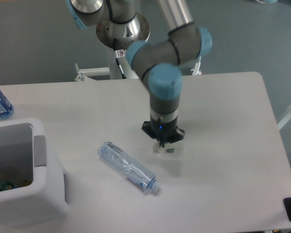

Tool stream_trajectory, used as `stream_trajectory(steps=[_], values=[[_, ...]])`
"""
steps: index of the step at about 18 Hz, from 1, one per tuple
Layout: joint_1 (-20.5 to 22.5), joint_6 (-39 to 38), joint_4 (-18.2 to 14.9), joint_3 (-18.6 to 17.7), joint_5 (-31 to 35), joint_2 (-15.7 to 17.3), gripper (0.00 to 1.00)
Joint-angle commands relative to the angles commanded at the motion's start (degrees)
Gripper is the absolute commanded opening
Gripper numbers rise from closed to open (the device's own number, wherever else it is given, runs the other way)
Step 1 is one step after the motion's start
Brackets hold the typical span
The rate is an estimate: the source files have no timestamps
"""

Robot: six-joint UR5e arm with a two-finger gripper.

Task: Place the trash in the trash can
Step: 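Lift the paper and carry it over the white trash bin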

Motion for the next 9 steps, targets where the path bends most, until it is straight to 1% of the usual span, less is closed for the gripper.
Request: stream_trajectory(steps=[2, 3, 6, 7, 9], values=[[0.6, -8.5, 0.1, 3.9, -7.2, 0.0, 0.0], [0.5, -13.2, 0.3, 5.5, -9.6, 0.0, 0.0], [-0.7, -23.8, 0.3, 10.2, -11.1, -0.2, 0.0], [-2.3, -27.2, 0.3, 11.3, -11.5, -0.3, 0.0], [-5.0, -32.1, 0.3, 12.3, -11.8, -0.3, 0.0]])
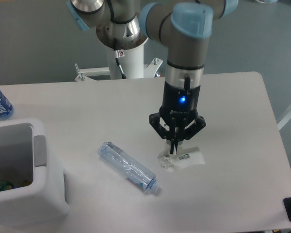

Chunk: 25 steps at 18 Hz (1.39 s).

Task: Place the trash in the trash can
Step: 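Lift the paper and carry it over the white trash bin, then open the gripper to drop the paper into the bin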

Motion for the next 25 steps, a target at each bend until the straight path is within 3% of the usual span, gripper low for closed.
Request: stream_trajectory(steps=[3, 11, 19, 20, 25], values=[[-4.1, -6.2, 0.1, 0.4, 0.0, 0.6, 0.0], [-14.2, -13.6, 0.1, 2.5, -0.2, 2.0, 0.0], [-21.5, -14.0, 1.5, 2.6, -4.4, -1.0, 0.03], [-21.9, -12.3, 3.1, 2.2, -4.5, -1.3, 0.99], [-21.9, -12.2, 3.2, 1.9, -4.5, -0.9, 1.0]])
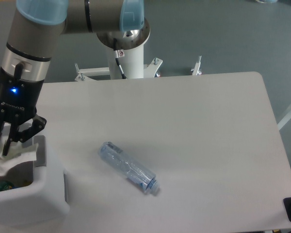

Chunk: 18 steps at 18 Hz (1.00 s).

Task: Place the trash in the trash can
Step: 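Open the gripper to drop the paper into the bin, then move the gripper to the cap end of the plastic bottle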

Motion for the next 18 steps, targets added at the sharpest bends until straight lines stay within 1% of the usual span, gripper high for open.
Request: stream_trajectory(steps=[3, 5, 9, 10, 11, 12, 14, 15, 16, 18], values=[[0.0, -0.3, -0.1, -0.1, 0.1, 0.0, 1.0], [0.8, -1.6, -0.1, -0.1, 0.2, 0.0, 1.0], [5.5, -10.7, -0.1, -0.2, 0.2, 0.0, 1.0], [6.6, -11.8, -0.1, -0.2, 0.3, 0.0, 1.0], [8.6, -12.9, -0.4, -0.2, 0.8, -0.2, 1.0], [9.8, -13.2, -0.7, -0.3, 1.7, -0.2, 1.0], [12.5, -13.7, -1.1, -1.0, 6.0, -0.4, 1.0], [13.5, -15.2, -1.4, -1.5, 8.2, -0.7, 1.0], [14.8, -16.9, -1.5, -1.7, 10.2, -1.1, 1.0], [16.6, -17.6, -1.6, -2.5, 13.7, -2.6, 1.0]])
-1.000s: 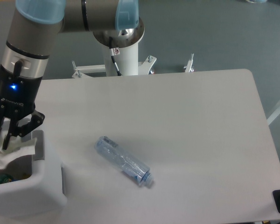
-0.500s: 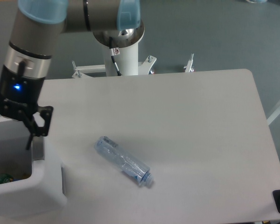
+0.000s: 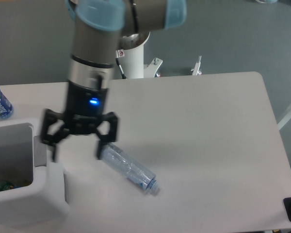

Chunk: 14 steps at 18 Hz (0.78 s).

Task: Place the trash in the trash can
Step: 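Move the gripper to the cap end of the plastic bottle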

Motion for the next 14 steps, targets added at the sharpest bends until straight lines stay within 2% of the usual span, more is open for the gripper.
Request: stream_trajectory(steps=[3, 8, 14], values=[[2.0, 0.1, 0.2, -1.7, 2.0, -2.1, 1.0], [2.1, 0.7, 0.5, -1.4, 8.1, -10.3, 1.0], [2.3, 0.4, 0.6, -0.8, 9.9, -15.3, 1.0]])
